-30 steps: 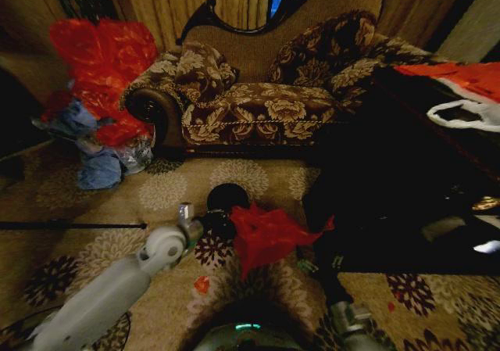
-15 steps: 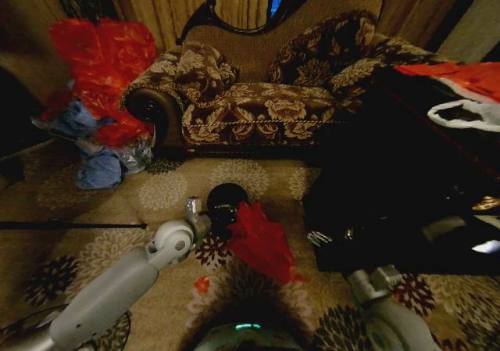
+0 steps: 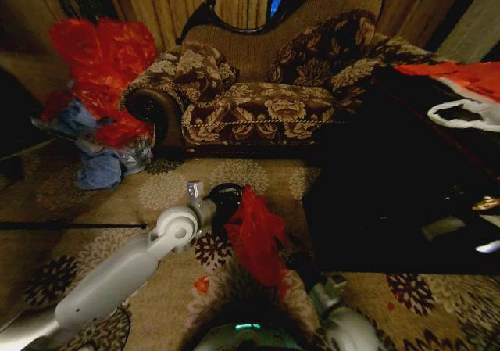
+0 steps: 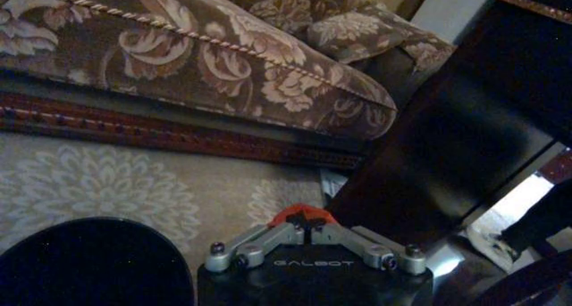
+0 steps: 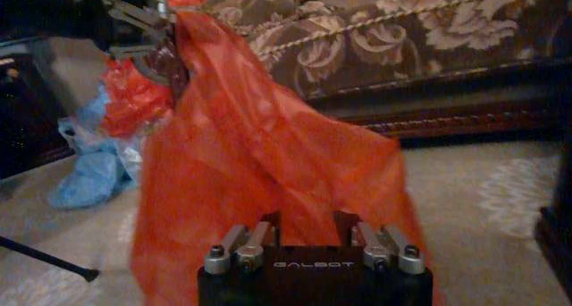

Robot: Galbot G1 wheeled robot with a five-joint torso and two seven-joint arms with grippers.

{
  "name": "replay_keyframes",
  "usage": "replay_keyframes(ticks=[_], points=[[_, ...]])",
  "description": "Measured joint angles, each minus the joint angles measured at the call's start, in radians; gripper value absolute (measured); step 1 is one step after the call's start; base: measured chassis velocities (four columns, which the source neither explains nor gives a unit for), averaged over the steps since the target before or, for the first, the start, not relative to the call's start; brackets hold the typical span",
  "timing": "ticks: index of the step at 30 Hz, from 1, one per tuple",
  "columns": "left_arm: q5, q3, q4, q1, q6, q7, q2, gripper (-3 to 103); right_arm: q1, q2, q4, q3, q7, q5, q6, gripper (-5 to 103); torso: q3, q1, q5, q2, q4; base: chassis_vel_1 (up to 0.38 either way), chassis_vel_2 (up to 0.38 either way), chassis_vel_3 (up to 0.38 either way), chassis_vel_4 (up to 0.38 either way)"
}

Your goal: Place a garbage bag over the trash bin.

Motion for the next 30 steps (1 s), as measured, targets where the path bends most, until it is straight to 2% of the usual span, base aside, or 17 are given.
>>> replay_keyframes(ticks=[2, 6, 7, 9, 10, 15, 19, 22, 27, 30], points=[[0.000, 0.001, -0.002, -0.001, 0.000, -0.002, 0.001, 0, 0.007, 0.000, 0.000, -0.009, 0.001, -0.002, 0.000, 36, 0.000, 0.000, -0.0001, 0.000, 0.0000, 0.000, 0.000, 0.000, 0.000], [-0.008, 0.004, -0.013, -0.011, -0.003, -0.004, 0.000, 0, 0.058, -0.008, -0.031, -0.035, 0.000, -0.003, 0.002, 14, 0.000, 0.000, -0.0001, 0.000, -0.0002, 0.000, 0.000, 0.000, 0.000], [-0.008, 0.004, -0.013, -0.011, -0.003, -0.004, 0.000, 0, 0.058, -0.008, -0.031, -0.035, 0.000, -0.003, 0.002, 14, 0.000, 0.000, -0.0001, 0.000, -0.0002, 0.000, 0.000, 0.000, 0.000], [-0.014, 0.011, -0.023, -0.024, -0.008, -0.010, 0.000, 0, 0.109, -0.012, -0.050, -0.061, 0.012, 0.005, -0.001, 3, 0.000, 0.000, -0.0001, 0.000, -0.0002, 0.000, 0.000, 0.000, 0.000], [-0.020, 0.012, -0.028, -0.032, -0.010, -0.013, 0.000, 0, 0.140, -0.013, -0.059, -0.080, 0.028, 0.017, -0.008, 2, 0.000, 0.000, 0.0000, 0.000, -0.0002, 0.000, 0.000, 0.000, 0.000], [-0.039, 0.012, -0.033, -0.055, -0.012, -0.018, 0.001, 0, 0.238, -0.013, -0.098, -0.123, 0.052, 0.046, -0.023, 0, 0.000, 0.000, 0.0003, 0.000, 0.0000, 0.000, 0.000, 0.000, 0.000], [-0.054, 0.010, -0.037, -0.068, -0.017, -0.043, -0.005, 0, 0.330, -0.003, -0.140, -0.165, 0.061, 0.072, -0.035, 0, 0.000, 0.000, 0.0000, 0.000, -0.0001, 0.000, 0.000, 0.000, 0.000], [-0.065, 0.001, -0.050, -0.064, -0.028, -0.079, -0.012, 0, 0.410, 0.029, -0.198, -0.209, 0.082, 0.083, -0.037, 0, 0.000, 0.000, 0.0002, 0.000, -0.0001, 0.000, 0.000, 0.000, 0.000], [-0.066, -0.027, -0.060, -0.045, -0.034, -0.092, -0.008, 0, 0.458, 0.062, -0.261, -0.208, 0.099, 0.081, -0.026, 0, 0.000, 0.000, 0.0001, 0.000, 0.0000, 0.000, 0.000, 0.000, 0.000], [-0.062, -0.058, -0.073, -0.021, -0.034, -0.089, 0.012, 0, 0.480, 0.065, -0.283, -0.169, 0.102, 0.080, -0.018, 0, 0.000, 0.000, 0.0000, 0.000, -0.0002, 0.000, 0.000, 0.000, 0.000]])
